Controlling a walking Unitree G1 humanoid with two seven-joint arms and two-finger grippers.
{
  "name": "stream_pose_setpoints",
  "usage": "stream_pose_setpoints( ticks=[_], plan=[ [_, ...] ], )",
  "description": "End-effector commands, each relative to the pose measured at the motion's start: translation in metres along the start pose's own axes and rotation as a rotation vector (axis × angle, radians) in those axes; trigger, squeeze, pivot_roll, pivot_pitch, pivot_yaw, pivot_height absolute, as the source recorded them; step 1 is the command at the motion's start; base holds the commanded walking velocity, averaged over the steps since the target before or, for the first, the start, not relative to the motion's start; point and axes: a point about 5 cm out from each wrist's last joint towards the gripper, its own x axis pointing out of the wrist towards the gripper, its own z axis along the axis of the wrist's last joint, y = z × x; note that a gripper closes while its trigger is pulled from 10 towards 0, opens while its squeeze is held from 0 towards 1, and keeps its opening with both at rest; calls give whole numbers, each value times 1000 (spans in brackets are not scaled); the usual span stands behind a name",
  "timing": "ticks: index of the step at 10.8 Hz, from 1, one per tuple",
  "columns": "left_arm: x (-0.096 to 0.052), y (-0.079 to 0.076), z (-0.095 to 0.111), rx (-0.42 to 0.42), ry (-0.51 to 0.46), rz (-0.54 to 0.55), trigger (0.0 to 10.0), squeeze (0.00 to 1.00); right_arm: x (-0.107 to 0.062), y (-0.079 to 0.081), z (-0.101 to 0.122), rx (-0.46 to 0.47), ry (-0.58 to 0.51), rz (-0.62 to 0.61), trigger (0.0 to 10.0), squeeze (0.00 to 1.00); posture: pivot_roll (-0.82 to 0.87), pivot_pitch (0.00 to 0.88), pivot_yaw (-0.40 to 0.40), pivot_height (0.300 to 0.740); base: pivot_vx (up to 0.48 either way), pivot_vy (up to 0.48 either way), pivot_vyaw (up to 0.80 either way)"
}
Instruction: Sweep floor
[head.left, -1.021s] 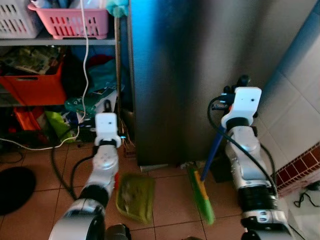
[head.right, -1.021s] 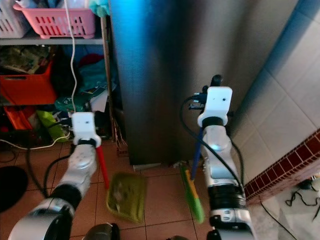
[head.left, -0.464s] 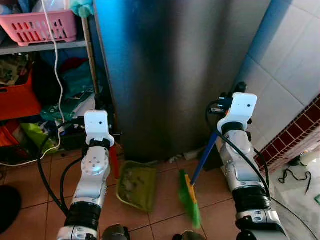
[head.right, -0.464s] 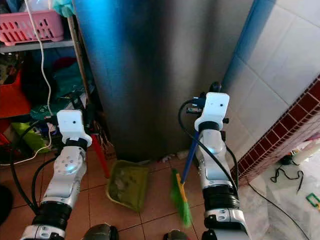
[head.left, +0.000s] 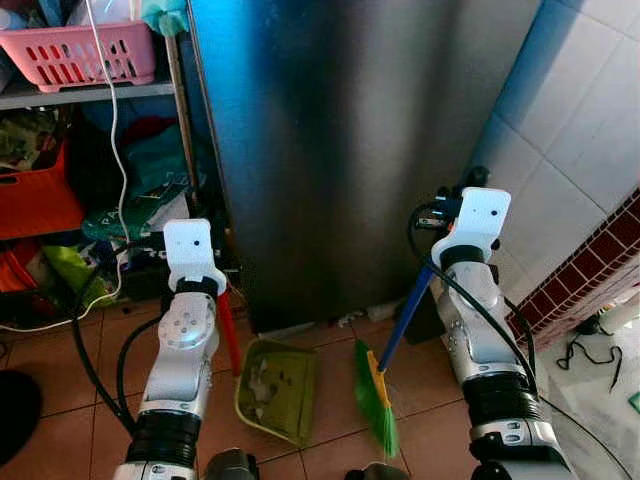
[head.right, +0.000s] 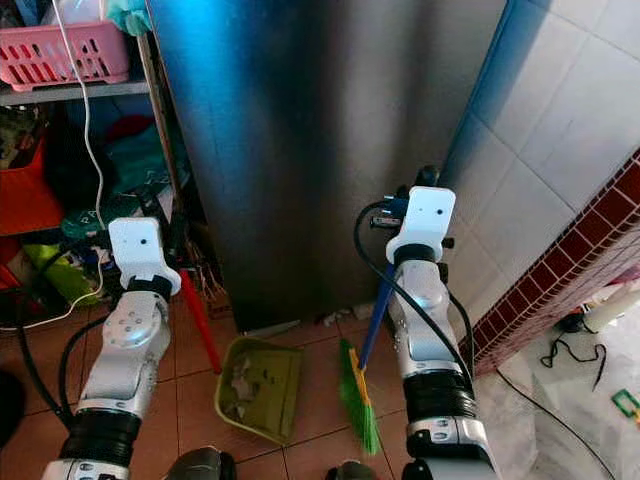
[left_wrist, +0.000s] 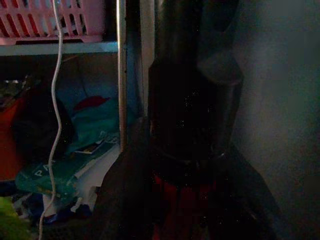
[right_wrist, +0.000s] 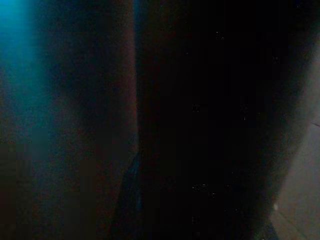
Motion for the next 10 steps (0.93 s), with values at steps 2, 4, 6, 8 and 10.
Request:
stream_pose_setpoints(
  ticks=[2, 4, 6, 8, 10],
  plan=[
    [2, -6, 17, -10, -61, -26, 10000, 0, 3, 1, 2, 14, -9, -5, 10000, 0, -27, 0, -6, 740, 0, 0, 0],
    [1, -5, 16, -10, -52, -25, 10000, 0, 3, 2, 2, 18, -7, -2, 10000, 0, -27, 0, -6, 740, -146, 0, 0],
    [1, -5, 18, -8, -50, -24, 10000, 0, 4, 3, 3, 24, -6, -3, 10000, 0, -30, 0, -3, 740, -292, 0, 0],
    [2, -7, 18, -7, -50, -27, 10000, 0, 5, 5, 3, 31, -5, 0, 10000, 0, -30, 0, -3, 740, -292, 0, 0],
    [2, -5, 18, -2, -45, -23, 10000, 0, 4, 4, 2, 33, -1, -2, 10000, 0, -28, 0, -2, 740, -294, 0, 0]
  ],
)
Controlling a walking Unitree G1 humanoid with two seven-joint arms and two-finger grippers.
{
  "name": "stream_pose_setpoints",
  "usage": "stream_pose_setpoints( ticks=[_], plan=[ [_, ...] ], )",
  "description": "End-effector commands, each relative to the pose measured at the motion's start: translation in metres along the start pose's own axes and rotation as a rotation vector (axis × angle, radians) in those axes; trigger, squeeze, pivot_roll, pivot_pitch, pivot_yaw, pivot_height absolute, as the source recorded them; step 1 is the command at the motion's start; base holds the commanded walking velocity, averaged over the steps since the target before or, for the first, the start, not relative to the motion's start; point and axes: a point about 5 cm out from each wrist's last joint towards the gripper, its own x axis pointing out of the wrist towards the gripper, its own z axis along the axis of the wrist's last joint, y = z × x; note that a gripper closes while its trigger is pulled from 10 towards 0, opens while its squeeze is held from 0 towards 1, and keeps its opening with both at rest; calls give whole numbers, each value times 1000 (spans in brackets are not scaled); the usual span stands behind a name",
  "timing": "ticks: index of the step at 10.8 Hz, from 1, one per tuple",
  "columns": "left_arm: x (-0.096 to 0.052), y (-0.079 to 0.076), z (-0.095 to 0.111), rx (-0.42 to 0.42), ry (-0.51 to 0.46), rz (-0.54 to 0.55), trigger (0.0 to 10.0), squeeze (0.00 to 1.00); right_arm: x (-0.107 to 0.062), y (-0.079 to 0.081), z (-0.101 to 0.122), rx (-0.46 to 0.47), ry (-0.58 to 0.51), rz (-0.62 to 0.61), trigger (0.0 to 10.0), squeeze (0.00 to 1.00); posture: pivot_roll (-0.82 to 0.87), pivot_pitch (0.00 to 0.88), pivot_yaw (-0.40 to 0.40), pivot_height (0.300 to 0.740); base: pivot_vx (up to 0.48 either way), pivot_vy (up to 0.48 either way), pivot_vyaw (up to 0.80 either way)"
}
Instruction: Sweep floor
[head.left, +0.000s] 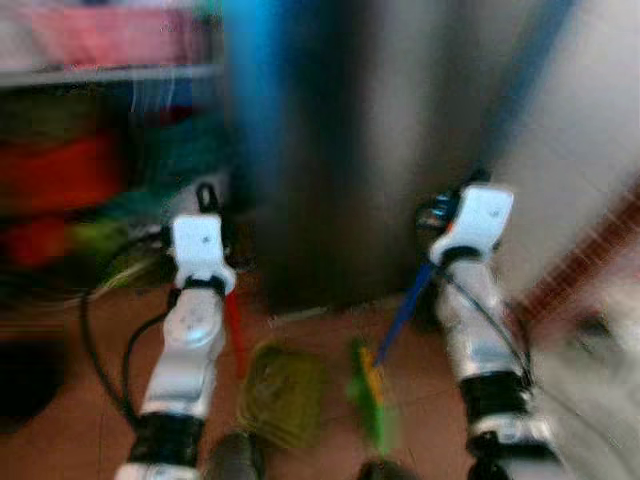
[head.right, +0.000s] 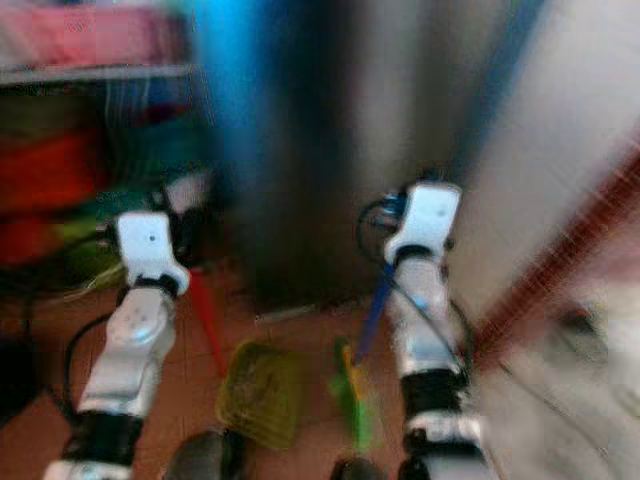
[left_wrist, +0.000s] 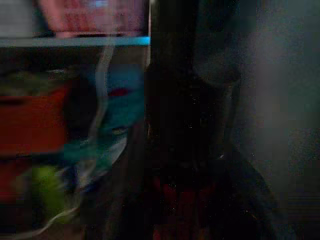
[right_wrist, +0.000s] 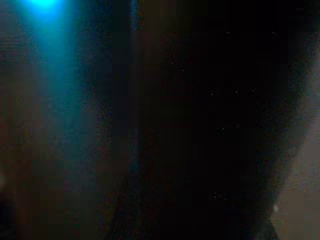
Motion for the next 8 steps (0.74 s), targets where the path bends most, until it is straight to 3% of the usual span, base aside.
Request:
stream_pose_setpoints(
  ticks=[1, 8],
  plan=[
    [4, 2, 14, 24, -57, 4, 10000, 0, -1, 2, -2, 27, 6, -3, 10000, 0, -29, 0, -1, 740, -277, 0, 0],
    [1, 3, 8, -31, -23, 15, 10000, 0, -7, 7, -9, 42, 30, -3, 10000, 0, -34, 0, 4, 740, -36, 0, 0]
  ],
)
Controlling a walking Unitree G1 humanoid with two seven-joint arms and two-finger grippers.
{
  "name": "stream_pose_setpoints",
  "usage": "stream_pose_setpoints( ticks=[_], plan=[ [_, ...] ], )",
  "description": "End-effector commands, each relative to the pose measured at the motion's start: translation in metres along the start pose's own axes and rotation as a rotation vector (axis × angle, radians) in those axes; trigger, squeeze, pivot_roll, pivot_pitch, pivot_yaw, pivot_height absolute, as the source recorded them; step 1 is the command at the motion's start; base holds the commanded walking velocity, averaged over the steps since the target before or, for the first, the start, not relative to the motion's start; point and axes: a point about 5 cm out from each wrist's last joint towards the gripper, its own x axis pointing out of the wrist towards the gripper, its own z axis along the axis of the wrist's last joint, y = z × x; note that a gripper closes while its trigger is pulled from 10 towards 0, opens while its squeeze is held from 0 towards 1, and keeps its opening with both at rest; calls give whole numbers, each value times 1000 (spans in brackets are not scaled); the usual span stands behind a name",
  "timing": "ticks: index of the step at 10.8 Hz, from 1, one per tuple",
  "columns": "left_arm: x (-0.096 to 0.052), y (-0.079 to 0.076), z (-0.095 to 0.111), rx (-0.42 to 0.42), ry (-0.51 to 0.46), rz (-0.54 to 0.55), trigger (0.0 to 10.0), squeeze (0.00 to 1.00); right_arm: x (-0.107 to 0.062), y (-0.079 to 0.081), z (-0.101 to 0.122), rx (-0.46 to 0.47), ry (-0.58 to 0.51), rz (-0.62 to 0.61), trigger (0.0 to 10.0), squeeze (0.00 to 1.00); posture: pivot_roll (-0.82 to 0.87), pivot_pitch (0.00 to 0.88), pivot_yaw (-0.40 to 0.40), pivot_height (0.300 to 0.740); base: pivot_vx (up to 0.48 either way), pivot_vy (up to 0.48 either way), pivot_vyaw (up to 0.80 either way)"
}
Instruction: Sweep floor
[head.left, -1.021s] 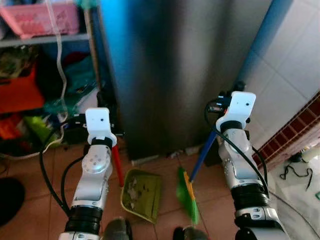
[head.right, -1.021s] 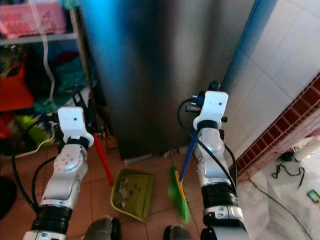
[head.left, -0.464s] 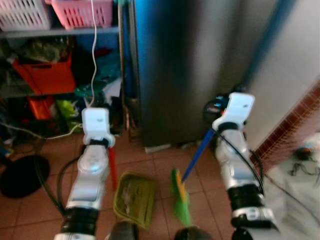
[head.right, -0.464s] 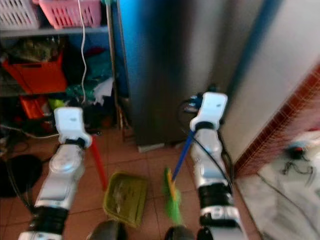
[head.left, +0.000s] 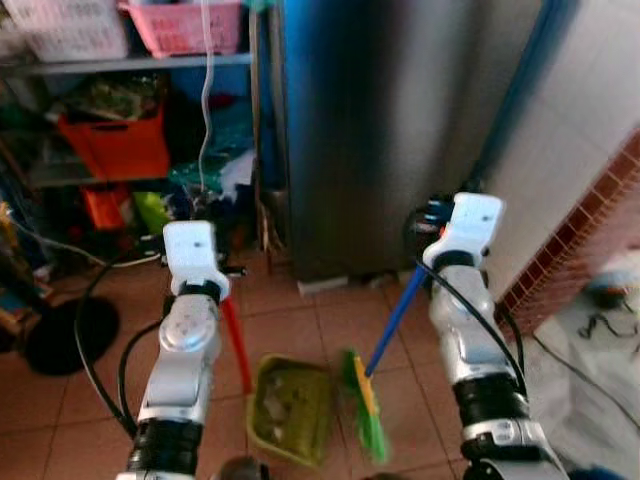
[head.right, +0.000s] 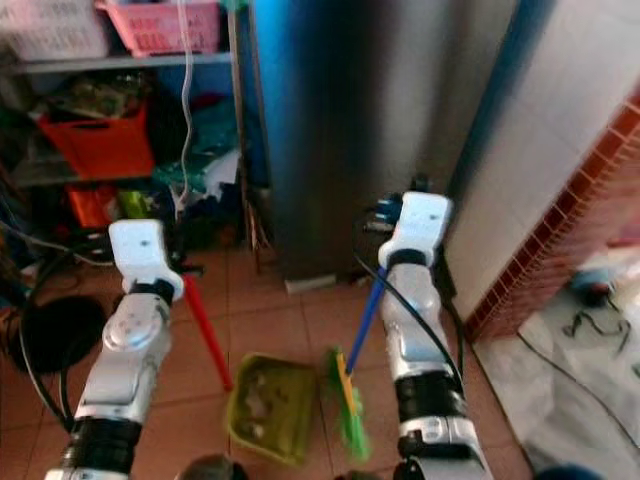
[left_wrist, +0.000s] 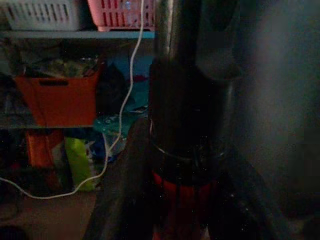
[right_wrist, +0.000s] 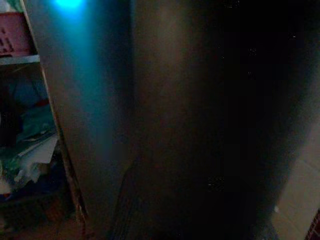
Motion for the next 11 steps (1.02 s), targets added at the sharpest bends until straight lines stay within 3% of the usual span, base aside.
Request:
stream_pose_setpoints(
  ticks=[1, 11],
  plan=[
    [2, -3, 15, 0, -64, -12, 10000, 0, -1, 3, 3, 7, -13, 4, 10000, 0, -35, 0, 4, 740, 0, 480, -675],
    [6, -11, 15, -22, -53, -48, 10000, 0, -4, 2, 0, -25, -8, 19, 10000, 0, -52, 0, -3, 740, 0, 480, -800]
  ],
)
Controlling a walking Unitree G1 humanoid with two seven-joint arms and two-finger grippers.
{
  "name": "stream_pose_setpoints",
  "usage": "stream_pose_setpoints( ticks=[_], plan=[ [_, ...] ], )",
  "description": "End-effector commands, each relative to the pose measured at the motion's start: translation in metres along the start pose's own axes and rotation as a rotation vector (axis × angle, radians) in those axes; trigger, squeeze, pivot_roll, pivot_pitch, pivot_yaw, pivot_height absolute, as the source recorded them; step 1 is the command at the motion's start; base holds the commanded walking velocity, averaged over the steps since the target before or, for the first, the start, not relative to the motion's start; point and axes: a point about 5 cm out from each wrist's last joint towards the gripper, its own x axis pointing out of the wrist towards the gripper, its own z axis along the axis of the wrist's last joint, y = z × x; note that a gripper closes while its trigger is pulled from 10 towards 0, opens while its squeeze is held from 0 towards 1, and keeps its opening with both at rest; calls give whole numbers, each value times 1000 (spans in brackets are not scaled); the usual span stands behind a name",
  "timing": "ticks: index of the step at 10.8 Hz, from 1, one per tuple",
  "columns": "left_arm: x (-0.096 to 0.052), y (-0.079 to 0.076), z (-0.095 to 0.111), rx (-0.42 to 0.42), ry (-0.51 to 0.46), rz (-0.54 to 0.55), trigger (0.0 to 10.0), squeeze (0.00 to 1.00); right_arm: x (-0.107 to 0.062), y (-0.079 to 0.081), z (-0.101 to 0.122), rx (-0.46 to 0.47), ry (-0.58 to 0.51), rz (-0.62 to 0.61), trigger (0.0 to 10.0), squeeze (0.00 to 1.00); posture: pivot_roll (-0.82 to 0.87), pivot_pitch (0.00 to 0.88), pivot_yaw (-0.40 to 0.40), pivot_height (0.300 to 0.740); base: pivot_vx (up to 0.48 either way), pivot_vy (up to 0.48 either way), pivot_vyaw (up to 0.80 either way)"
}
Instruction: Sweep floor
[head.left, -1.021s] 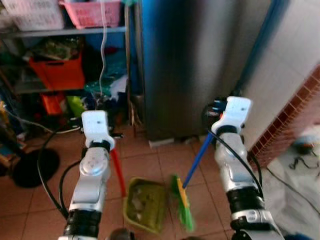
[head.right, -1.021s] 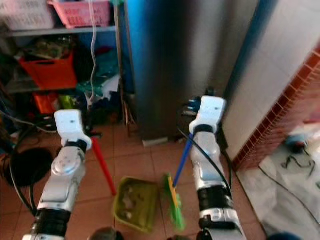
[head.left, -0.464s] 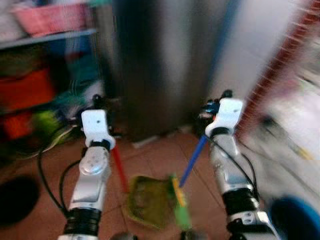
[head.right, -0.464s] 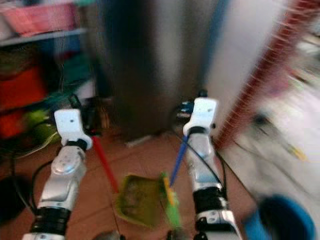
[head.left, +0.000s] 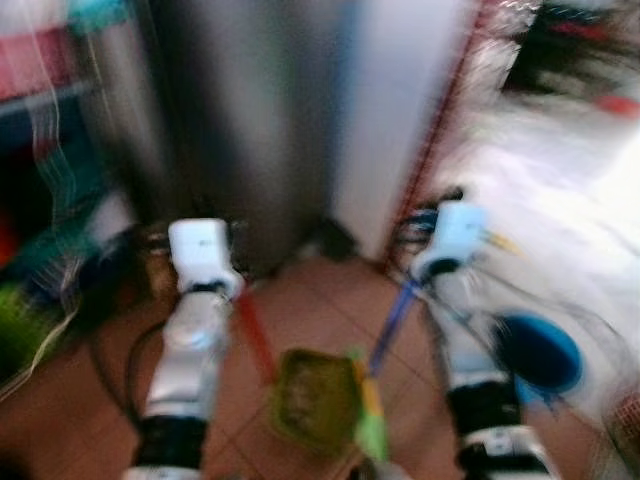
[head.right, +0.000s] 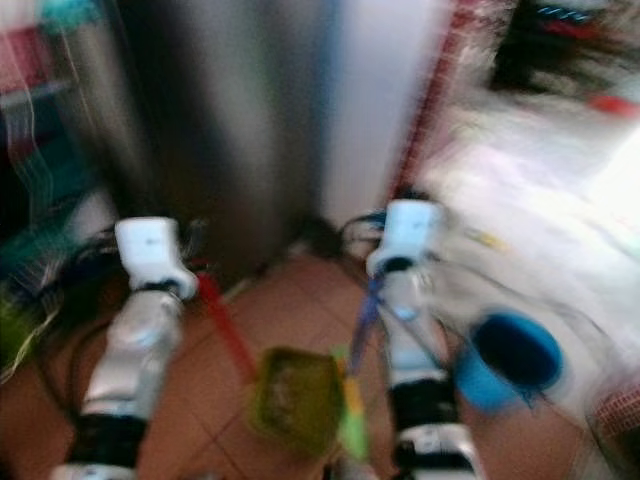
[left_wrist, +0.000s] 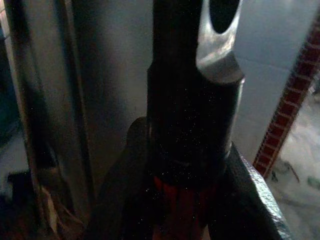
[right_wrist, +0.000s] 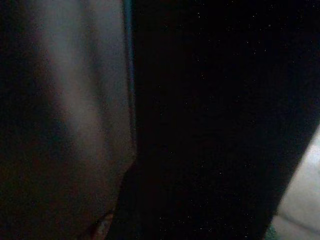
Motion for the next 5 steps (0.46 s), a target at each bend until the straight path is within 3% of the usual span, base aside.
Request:
stream_pose_setpoints(
  ticks=[1, 5],
  plan=[
    [3, -7, 14, 1, -57, -16, 10000, 0, 1, -12, 5, -16, -15, -29, 10000, 0, -55, 0, -3, 740, 0, 480, -800],
    [3, -8, 13, -9, -54, -22, 10000, 0, 1, -12, 6, -25, -12, -29, 10000, 0, -58, 0, -8, 740, 0, 480, -800]
  ],
)
